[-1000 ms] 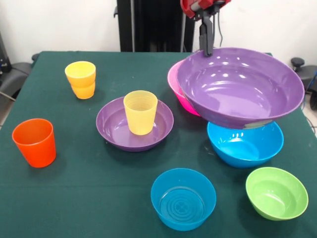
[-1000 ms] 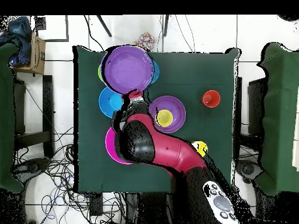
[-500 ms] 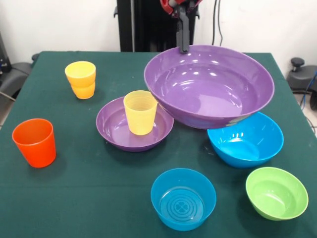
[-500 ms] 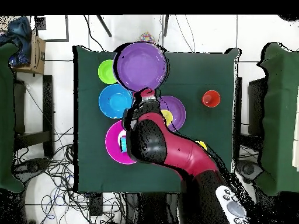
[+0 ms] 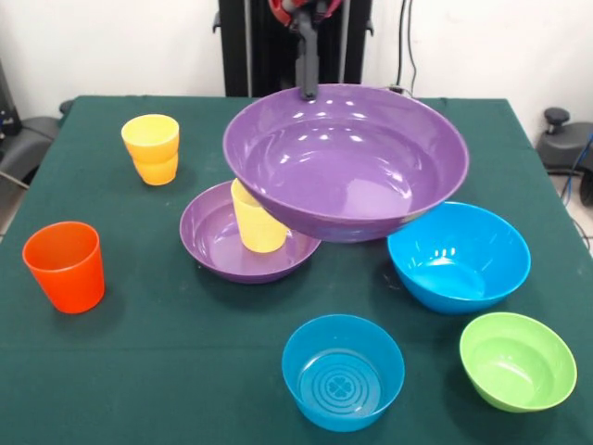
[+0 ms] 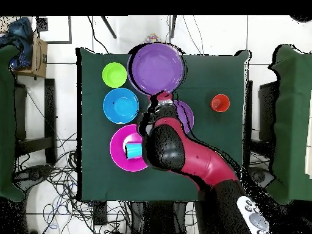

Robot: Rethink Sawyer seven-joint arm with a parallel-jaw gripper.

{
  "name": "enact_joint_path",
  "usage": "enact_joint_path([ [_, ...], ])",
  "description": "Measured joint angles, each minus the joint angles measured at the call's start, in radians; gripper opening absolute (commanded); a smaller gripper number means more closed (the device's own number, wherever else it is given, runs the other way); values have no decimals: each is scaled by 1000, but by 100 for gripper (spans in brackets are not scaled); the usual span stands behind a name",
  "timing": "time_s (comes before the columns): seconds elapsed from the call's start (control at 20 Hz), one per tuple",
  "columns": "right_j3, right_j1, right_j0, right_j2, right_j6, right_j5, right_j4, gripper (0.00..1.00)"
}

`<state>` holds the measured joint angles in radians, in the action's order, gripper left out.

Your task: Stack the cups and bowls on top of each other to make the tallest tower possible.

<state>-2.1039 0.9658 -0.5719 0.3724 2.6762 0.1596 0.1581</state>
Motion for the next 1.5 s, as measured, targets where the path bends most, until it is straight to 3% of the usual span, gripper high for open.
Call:
enact_joint_path([
  [1.15,-86,4,-67,33,0,0,-81,0],
  [1.5,-130,21,-126,78,0,0,-115,0],
])
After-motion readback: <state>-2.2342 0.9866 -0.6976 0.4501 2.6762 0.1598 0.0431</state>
